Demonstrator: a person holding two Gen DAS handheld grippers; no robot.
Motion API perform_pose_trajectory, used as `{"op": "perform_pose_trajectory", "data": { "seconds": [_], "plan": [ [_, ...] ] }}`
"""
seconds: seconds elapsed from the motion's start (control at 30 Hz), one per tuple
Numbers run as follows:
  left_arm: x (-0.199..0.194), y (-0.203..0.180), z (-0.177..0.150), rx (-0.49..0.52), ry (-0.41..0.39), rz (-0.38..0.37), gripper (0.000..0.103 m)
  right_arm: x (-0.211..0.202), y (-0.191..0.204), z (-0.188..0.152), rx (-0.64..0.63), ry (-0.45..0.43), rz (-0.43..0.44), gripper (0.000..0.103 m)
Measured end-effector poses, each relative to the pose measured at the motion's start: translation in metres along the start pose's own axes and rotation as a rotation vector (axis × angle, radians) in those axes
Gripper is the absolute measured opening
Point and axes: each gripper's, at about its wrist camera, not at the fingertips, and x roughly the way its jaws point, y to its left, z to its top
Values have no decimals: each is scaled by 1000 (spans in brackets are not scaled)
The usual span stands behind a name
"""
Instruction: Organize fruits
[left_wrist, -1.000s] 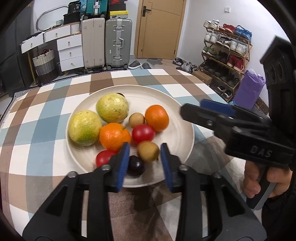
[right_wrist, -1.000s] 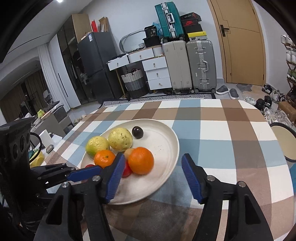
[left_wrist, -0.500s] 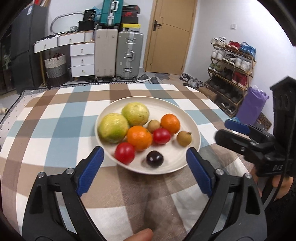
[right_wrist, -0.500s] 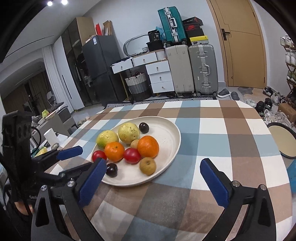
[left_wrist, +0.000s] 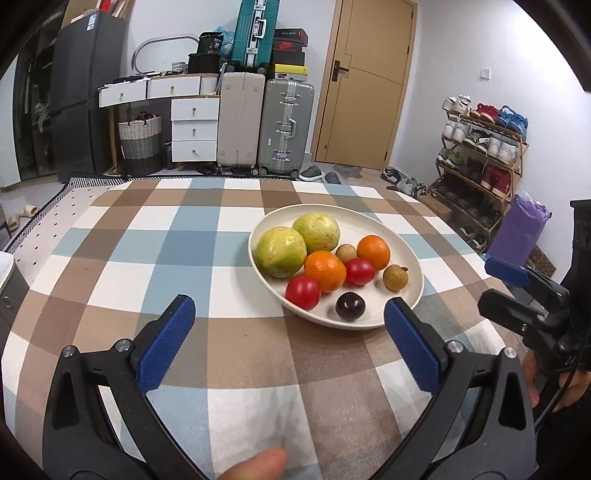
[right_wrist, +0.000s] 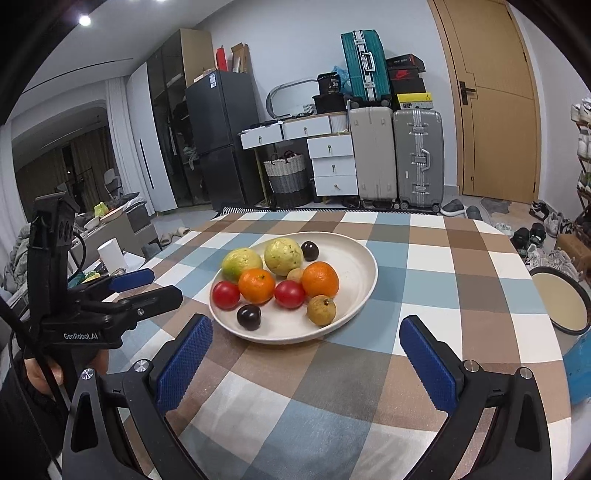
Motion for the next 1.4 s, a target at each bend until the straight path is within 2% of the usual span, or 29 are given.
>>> {"op": "perform_pose_trajectory", "data": {
  "seconds": [0.33, 0.47, 0.87, 1.4],
  "plan": [
    [-17, -4, -5, 20, -60, -9, 102, -13, 3, -1, -16, -59, 30, 103],
    [-18, -5, -4, 19, -62, -6, 102, -16, 8, -1, -35, -80, 48, 103],
    [-19, -16, -4, 63, -67, 2, 102, -12, 17, -2, -70, -64, 37, 103],
    [-19, -17, -4, 65, -65, 4, 102, -9, 14, -1, -59, -52, 35, 103]
  ]
}}
